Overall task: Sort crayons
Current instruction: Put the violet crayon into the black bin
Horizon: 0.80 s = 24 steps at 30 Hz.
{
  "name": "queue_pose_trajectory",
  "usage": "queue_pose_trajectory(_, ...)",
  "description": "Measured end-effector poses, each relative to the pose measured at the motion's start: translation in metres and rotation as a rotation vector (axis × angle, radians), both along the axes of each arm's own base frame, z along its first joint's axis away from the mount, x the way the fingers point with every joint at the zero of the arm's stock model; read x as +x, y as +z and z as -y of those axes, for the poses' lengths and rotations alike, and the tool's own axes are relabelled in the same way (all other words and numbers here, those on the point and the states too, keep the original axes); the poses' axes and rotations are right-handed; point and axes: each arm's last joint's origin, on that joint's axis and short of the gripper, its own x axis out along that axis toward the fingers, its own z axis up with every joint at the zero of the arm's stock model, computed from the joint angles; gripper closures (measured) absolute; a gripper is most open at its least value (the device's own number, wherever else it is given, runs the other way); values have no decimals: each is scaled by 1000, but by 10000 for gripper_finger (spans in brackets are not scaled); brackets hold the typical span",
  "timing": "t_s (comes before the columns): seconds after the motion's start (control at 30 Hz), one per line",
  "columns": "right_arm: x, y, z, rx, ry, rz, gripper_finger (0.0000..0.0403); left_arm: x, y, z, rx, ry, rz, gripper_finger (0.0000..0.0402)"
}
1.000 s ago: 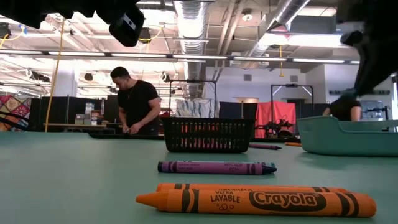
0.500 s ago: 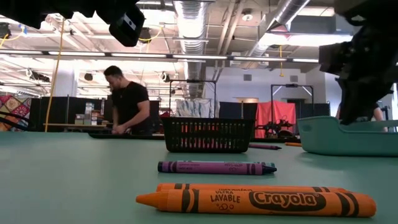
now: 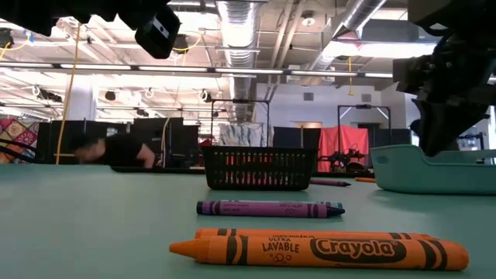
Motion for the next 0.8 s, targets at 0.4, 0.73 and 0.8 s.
queue_pose_trajectory(0.4,-4,20,-6,-13,0,-65,281,-8,8,-6,-8,9,-44,313)
queue_pose_trajectory(0.73,14,79,-21,96,-110,132,280,-28,26,-17,-164,61,-117,313)
queue_pose_trajectory(0.8,19,90,-27,126,-85,197,280,-33,30,-19,-209,69,-179,313)
